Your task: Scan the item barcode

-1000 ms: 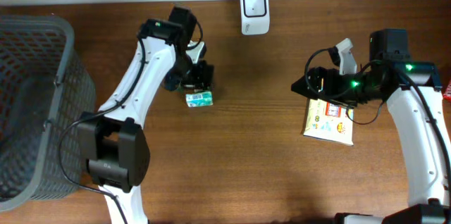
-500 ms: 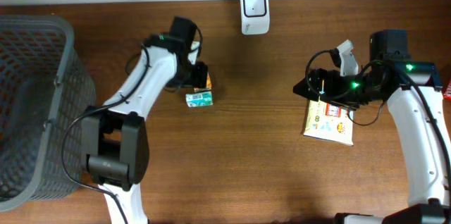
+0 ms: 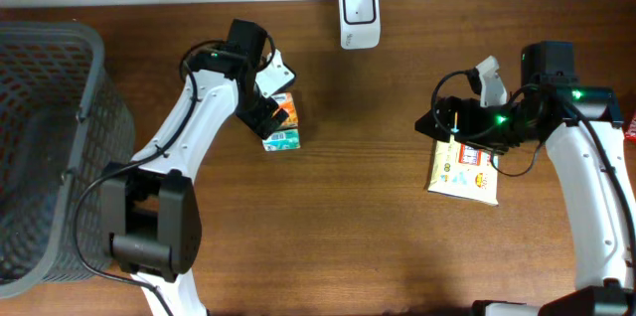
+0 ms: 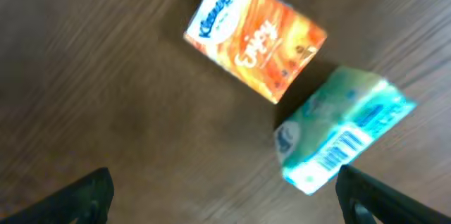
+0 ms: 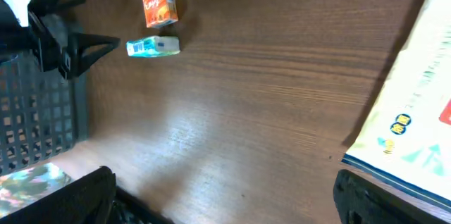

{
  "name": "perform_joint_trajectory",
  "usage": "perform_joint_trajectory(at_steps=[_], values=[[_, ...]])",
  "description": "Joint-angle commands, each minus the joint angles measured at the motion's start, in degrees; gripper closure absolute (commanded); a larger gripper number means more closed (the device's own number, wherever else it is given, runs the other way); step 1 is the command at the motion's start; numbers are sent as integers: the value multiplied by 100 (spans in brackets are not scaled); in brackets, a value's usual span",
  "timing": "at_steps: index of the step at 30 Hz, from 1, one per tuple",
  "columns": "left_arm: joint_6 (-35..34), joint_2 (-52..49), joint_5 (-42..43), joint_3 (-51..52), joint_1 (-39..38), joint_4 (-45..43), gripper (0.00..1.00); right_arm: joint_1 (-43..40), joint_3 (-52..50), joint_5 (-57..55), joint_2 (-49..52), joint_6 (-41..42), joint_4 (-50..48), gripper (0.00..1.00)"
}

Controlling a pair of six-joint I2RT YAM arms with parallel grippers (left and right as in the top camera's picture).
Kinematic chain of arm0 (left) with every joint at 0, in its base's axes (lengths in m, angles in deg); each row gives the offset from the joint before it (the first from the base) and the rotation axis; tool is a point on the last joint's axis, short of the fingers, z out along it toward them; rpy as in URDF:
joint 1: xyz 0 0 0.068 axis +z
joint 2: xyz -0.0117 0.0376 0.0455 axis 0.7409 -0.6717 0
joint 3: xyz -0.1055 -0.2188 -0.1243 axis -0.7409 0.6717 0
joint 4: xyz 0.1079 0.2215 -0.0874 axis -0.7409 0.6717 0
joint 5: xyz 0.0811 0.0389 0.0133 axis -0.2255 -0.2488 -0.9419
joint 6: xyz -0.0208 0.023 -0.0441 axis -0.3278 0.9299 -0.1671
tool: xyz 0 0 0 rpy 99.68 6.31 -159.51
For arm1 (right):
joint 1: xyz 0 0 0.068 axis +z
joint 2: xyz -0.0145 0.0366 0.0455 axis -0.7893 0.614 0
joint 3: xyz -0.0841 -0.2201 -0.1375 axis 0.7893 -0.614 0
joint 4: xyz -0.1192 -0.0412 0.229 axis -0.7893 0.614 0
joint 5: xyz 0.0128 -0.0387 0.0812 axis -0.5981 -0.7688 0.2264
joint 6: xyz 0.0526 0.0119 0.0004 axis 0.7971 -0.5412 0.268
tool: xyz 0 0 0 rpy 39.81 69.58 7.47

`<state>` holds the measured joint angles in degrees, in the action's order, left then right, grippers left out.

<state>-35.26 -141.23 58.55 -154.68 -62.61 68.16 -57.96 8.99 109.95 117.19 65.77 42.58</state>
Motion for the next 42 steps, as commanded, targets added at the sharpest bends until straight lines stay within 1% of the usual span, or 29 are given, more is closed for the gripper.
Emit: perform_joint_trajectory(at_steps=[1, 2, 3, 4, 7, 9, 11, 13, 14, 15, 16, 18, 19, 20, 22, 25, 26, 27, 28, 29, 30, 31, 32, 35, 36, 39, 40, 41, 42], values=[[199, 22, -63, 96, 35, -70, 1, 37, 4, -326, -2, -42, -7, 2], [503, 22, 247, 103, 35, 17, 2, 37, 4, -326, -2, -42, -9, 2], [1303, 22, 1027, 103, 35, 251, 0, 37, 4, -326, -2, -42, -13, 2], [1596, 22, 1283, 133, 33, 291, 0, 37, 4, -328, -2, -44, -26, 2], [1993, 22, 1353, 332, 17, 391, 0, 37, 4, -363, -2, -42, -48, 2], [2039, 22, 1445, 649, 17, 107, 0, 37, 4, -363, -2, -42, -70, 1], [1919, 22, 1449, 1113, 20, -586, 13, 37, 4, -363, -2, -42, -68, 2], [1904, 22, 1475, 1318, 7, -841, 26, 37, 4, -363, 0, -42, -68, 2], [1899, 22, 1475, 1340, 7, -962, 35, 37, 4, -363, -2, -42, -68, 2], [1639, 22, 1497, 1340, 7, -1102, 52, 37, 4, -363, -2, -42, -68, 2], [1580, 22, 1565, 1344, 7, -1113, 60, 37, 4, -363, -2, -42, -68, 2], [1451, 22, 1604, 1384, 7, -1110, 68, 37, 4, -363, -2, -42, -68, 2], [1309, 22, 1611, 1384, 7, -1108, 77, 37, 4, -365, 0, -42, -68, 2], [1084, 22, 1801, 1384, 7, -1110, 88, 37, 4, -363, 0, -42, -68, 2], [573, 22, 2243, 1384, 7, -1134, 90, 37, 4, -365, 0, -42, -68, 2], [-739, 22, 4378, 1384, -4, -1429, 100, 37, 4, -365, -2, -42, -74, 2], [-1364, 22, 5490, 1384, -17, -1805, 100, 37, 4, -365, -2, -42, -74, 2], [-1818, 22, 6131, 1384, -39, -2216, 100, 37, 4, -365, -2, -42, -74, 2], [-2747, 22, 6358, 1384, -127, -2800, 100, 37, 4, -365, 4, -39, -74, 2], [-3276, 22, 6181, 1384, -232, -3115, 100, 37, 4, -365, 13, -35, -72, 2], [-3941, 22, 5578, 1384, -439, -3359, 100, 37, 4, -398, 76, 197, -72, 2], [-4837, 22, 4625, 1384, -798, -3370, 100, 37, 4, -651, 181, 553, -72, 2], [-5077, 22, 4404, 1384, -935, -3370, 100, 37, 4, -863, 264, 774, -72, 2], [-6738, 22, 2811, 1469, -1622, -3226, 100, 20, 4, -960, 699, 1130, -155, 2], [-7027, 22, 2465, 1652, -1781, -3388, 96, 20, 4, -964, 750, 1126, -166, 2], [-7062, 22, 2229, 2116, -1851, -4048, 89, 22, 4, -964, 752, 1222, -262, 2], [-7060, 22, 2020, 2232, -1853, -4037, 74, 22, 4, -964, 752, 1338, -262, 1], [-7055, 22, 1735, 2391, -1858, -4019, 53, 22, 4, -962, 752, 1429, -262, 1], [-6959, 22, 1543, 2417, -1840, -3947, 41, 22, 4, -964, 752, 1429, -260, 1]])
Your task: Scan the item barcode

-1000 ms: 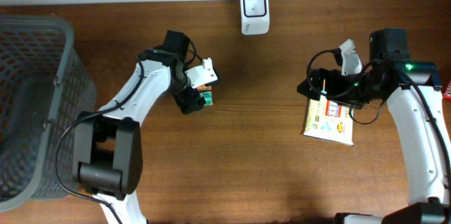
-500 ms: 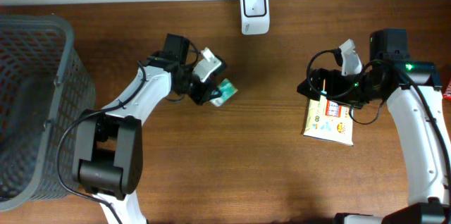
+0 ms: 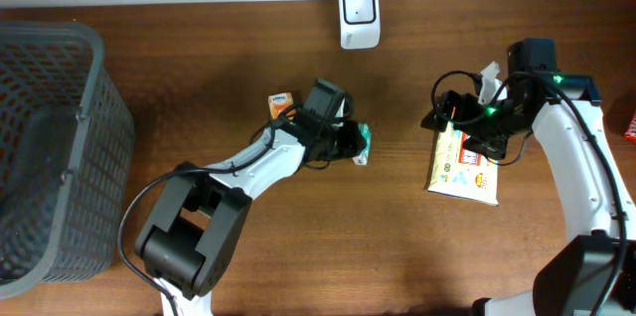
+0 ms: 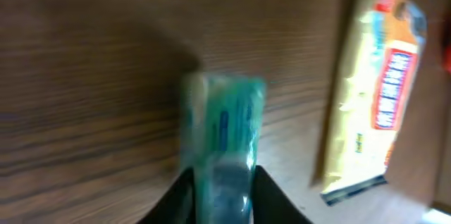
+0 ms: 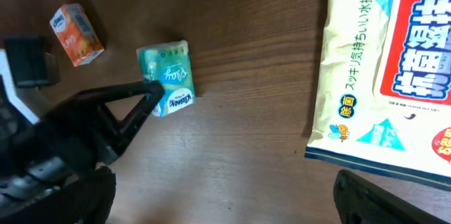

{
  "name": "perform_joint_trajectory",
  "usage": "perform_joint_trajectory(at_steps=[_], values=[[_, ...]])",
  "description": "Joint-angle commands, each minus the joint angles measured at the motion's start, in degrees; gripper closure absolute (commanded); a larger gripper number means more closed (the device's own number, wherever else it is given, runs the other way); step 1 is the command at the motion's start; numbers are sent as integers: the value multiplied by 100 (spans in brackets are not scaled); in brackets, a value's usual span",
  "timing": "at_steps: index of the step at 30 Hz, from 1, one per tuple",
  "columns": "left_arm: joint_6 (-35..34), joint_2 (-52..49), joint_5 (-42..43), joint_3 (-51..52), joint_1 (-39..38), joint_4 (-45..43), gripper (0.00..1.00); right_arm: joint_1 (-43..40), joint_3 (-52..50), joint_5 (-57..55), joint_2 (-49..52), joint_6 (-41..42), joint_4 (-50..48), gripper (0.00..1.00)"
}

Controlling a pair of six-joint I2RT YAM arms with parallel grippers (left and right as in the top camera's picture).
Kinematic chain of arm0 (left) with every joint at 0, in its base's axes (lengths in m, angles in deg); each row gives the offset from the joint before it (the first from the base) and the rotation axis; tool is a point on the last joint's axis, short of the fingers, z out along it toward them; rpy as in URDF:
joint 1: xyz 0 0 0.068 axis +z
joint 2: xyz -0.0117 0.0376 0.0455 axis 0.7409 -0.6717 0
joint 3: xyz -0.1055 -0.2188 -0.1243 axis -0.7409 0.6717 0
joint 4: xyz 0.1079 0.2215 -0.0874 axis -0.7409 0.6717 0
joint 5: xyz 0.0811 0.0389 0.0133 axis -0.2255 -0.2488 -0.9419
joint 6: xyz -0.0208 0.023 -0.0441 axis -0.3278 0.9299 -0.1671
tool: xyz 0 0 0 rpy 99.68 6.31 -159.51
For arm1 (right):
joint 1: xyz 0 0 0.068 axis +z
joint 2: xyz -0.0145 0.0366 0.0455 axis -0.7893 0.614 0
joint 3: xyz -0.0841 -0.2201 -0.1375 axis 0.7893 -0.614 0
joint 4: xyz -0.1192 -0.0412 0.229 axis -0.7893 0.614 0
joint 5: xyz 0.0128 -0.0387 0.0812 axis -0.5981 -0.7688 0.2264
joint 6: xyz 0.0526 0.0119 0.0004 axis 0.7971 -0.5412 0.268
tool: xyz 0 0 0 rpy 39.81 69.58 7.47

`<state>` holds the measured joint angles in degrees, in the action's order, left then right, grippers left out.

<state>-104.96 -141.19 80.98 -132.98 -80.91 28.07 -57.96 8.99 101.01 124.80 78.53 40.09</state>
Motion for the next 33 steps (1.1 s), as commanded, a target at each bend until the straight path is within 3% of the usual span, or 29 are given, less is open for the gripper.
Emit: perform_joint_trajectory(at_steps=[1, 2, 3, 5, 7, 9, 12, 14, 15, 16, 18, 21, 22, 25, 29, 30, 31, 33], values=[[343, 24, -780, 245, 28, 74, 22, 22, 2, -70, -7, 153, -13, 1], [579, 92, -782, 238, 116, 111, 5, 31, 2, -70, -7, 153, -13, 2], [656, 192, -940, 184, 216, 264, 0, 70, 2, -70, -2, 219, -22, 1], [750, 627, -1980, 0, 457, 872, 0, 264, -94, -76, 0, 577, -372, 1], [1040, 1338, -2605, -17, 741, 1246, 6, 511, -422, -96, 13, 1064, -1049, 1], [1274, 1777, -2828, -17, 1019, 1488, 11, 774, -765, -94, 166, 1471, -1692, 1], [1453, 2015, -2841, -17, 1443, 1956, 7, 1294, -828, -20, 831, 1502, -2413, 0], [1639, 2013, -2885, -17, 1720, 2273, 0, 1661, -828, 85, 1154, 1622, -2914, 13], [1637, 2013, -2881, -17, 1827, 2415, 1, 1967, -828, 68, 1370, 1659, -3268, 30], [1637, 2013, -2881, -17, 2070, 2778, 1, 2269, -828, -428, 1585, 2293, -3473, 39], [1639, 2013, -2885, -17, 2229, 3147, 1, 2527, -828, -920, 1810, 2761, -3687, 39], [1637, 2013, -2881, -13, 2295, 3292, 1, 2645, -833, -737, 2020, 2675, -3757, 41], [1635, 2013, -2881, -13, 2295, 3294, 1, 2645, -833, -586, 2059, 2675, -3770, 51], [1637, 2013, -2883, -13, 2295, 3292, 1, 2645, -874, -507, 2061, 2599, -3681, 67], [1637, 2013, -2881, -13, 2295, 3296, 1, 2645, -1130, -431, 2282, 2485, -4037, 68], [1637, 2013, -2881, -13, 2295, 3298, 1, 2645, -1130, -367, 2337, 2485, -4072, 73], [1635, 2013, -2881, -13, 2295, 3300, 1, 2645, -1130, -361, 2404, 2483, -4103, 96], [1637, 2013, -2883, -13, 2295, 3316, 1, 2592, -1115, -264, 2339, 2474, -4061, 96]])
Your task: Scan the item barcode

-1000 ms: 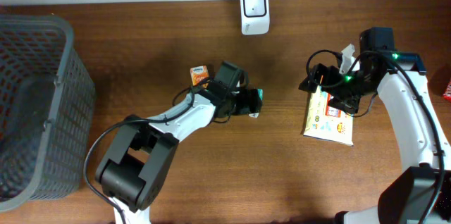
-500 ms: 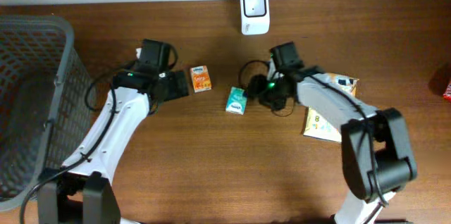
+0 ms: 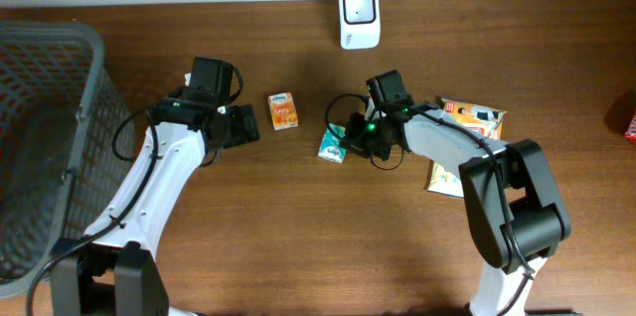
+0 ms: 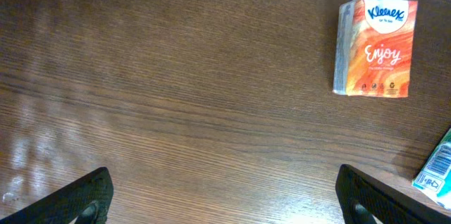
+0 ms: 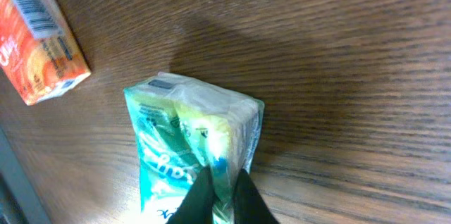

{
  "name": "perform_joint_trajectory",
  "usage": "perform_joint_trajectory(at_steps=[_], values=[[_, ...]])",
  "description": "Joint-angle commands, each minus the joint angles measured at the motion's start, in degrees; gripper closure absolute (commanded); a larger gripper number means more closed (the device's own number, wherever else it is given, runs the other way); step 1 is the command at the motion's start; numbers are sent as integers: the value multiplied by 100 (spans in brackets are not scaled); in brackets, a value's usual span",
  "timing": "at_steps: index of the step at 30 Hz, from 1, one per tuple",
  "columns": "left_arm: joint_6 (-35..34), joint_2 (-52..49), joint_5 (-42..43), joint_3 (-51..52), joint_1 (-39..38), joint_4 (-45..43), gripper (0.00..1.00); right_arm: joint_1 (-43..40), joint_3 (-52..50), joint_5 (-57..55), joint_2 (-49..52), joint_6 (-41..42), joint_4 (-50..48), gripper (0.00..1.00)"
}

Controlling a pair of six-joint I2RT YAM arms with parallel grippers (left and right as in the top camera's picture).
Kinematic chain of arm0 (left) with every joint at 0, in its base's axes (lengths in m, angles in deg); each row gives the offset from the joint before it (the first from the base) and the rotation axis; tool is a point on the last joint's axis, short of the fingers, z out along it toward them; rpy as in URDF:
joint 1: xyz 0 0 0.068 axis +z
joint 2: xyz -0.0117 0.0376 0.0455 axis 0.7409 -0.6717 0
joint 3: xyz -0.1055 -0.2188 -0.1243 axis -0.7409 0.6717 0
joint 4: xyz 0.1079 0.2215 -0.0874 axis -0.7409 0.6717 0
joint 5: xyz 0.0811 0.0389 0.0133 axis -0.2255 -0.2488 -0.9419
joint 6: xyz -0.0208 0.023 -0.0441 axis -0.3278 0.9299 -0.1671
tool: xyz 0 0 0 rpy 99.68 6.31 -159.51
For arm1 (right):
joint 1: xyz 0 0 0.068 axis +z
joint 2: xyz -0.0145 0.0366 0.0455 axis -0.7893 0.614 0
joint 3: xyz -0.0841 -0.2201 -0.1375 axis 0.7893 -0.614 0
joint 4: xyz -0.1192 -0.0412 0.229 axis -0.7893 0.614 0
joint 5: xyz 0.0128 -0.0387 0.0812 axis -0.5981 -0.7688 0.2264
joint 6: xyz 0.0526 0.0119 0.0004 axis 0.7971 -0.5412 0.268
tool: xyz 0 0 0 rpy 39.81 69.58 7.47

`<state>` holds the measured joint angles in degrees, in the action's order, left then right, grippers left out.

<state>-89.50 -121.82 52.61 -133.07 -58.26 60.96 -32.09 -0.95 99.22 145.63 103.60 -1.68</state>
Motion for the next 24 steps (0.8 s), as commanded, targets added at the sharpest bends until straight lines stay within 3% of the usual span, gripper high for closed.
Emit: perform_joint_trajectory(at_steps=[1, 3, 6, 9, 17, 20, 24], values=[[92, 76, -44, -4, 31, 35, 1, -125, -118, 199, 138, -376, 120, 96], [90, 76, -46, -4, 31, 46, 1, -529, -35, 1296, -68, -1423, 105, 96], [90, 76, -46, -4, 31, 39, 1, -1097, 4, 3947, -74, -3294, -363, 96], [87, 76, -35, -4, 31, 24, 1, -1259, 4, 6314, -74, -3891, -1130, 96], [90, 76, -24, -4, 31, 28, 1, -1705, 46, 6376, -74, -2531, -2243, 96], [90, 76, -24, -4, 31, 28, 1, -1873, 46, 6373, -74, -1211, -3779, 96], [90, 76, -24, -4, 31, 28, 1, -1904, 87, 6371, -74, 1480, -6907, 96]])
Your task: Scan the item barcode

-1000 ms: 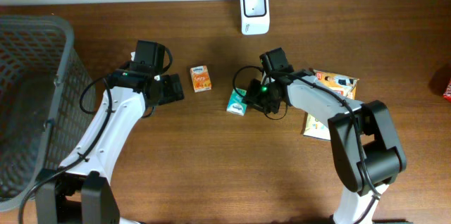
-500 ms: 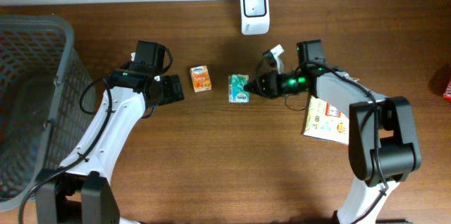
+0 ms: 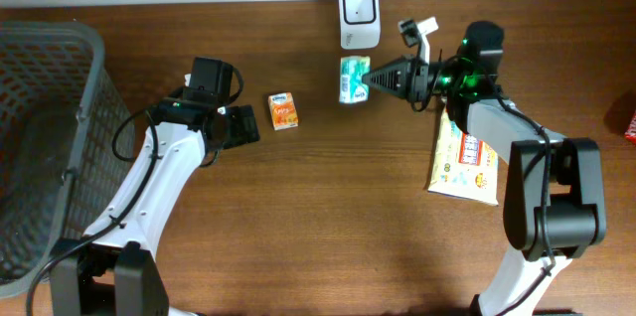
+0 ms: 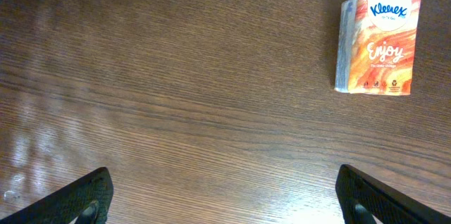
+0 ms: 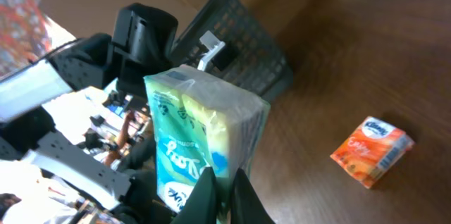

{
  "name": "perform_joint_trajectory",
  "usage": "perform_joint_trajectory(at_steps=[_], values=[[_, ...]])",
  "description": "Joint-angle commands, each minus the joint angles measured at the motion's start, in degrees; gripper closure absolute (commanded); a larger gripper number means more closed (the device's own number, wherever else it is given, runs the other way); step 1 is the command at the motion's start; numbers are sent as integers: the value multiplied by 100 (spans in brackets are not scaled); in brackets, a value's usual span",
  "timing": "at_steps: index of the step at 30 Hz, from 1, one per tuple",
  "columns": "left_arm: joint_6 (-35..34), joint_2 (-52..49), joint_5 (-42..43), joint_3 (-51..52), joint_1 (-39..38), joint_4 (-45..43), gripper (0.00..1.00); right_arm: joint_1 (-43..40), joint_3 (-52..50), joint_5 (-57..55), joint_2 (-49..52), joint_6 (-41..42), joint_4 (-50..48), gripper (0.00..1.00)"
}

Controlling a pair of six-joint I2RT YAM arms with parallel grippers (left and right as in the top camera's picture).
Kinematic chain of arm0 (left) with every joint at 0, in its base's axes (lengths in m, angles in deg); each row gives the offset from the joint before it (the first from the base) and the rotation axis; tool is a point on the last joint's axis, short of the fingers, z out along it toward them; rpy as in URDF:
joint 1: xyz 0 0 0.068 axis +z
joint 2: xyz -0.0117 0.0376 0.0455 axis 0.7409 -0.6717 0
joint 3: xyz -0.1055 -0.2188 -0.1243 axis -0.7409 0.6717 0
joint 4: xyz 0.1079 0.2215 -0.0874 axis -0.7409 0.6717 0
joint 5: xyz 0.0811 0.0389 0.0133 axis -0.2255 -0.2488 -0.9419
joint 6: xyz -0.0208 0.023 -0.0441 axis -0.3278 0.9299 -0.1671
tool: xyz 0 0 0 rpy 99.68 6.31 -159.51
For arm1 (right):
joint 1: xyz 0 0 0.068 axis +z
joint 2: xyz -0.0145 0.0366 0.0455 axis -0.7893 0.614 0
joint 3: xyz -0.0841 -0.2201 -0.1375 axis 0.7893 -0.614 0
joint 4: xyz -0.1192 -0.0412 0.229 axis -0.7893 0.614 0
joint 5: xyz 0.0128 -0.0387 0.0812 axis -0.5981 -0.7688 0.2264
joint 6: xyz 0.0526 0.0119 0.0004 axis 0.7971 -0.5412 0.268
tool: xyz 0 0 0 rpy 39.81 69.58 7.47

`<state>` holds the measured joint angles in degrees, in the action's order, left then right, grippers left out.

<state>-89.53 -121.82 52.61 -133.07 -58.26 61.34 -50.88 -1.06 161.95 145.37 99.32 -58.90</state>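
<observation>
A teal tissue pack (image 3: pixel 353 79) hangs in the air just below the white barcode scanner (image 3: pixel 358 3) at the table's back edge. My right gripper (image 3: pixel 375 79) is shut on it; in the right wrist view the pack (image 5: pixel 204 129) fills the middle, pinched at its lower edge by the gripper (image 5: pixel 223 182). An orange Kleenex pack (image 3: pixel 284 111) lies on the table, seen also in the left wrist view (image 4: pixel 376 44). My left gripper (image 3: pixel 241 125) stands open left of it, nothing between its fingers.
A grey mesh basket (image 3: pixel 45 147) fills the left side. A yellow-white wipes packet (image 3: pixel 465 165) lies at the right under my right arm. A red thing (image 3: pixel 630 127) shows at the right edge.
My right gripper has gone from the table's middle, shut on the teal pack lying there, to holding it lifted below the scanner. The left arm has not moved.
First both tissue packs lay together by my open left gripper. Then the left gripper held the teal pack at mid-table. Then it was back at the left, open, and my right gripper was shut on the teal pack, now raised to the scanner.
</observation>
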Motion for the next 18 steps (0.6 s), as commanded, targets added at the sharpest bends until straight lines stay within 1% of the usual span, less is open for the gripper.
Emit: perform_joint_trajectory(at_steps=[1, 2, 10, 16, 18], values=[[92, 76, -24, -4, 31, -9, 1, -24, 136, 98, -48, 2306, -1613, 96], [92, 76, -24, -4, 31, -9, 1, -24, 179, 98, -48, 2579, -1912, 96], [92, 76, -24, -4, 31, -9, 1, 4, 186, 76, -42, 2592, -1965, 96], [92, 76, -24, -4, 31, -9, 1, -15, 240, -225, -42, 2616, -1958, 96], [92, 76, -24, -4, 31, -9, 1, -17, 240, -605, -37, 2614, -1744, 96]])
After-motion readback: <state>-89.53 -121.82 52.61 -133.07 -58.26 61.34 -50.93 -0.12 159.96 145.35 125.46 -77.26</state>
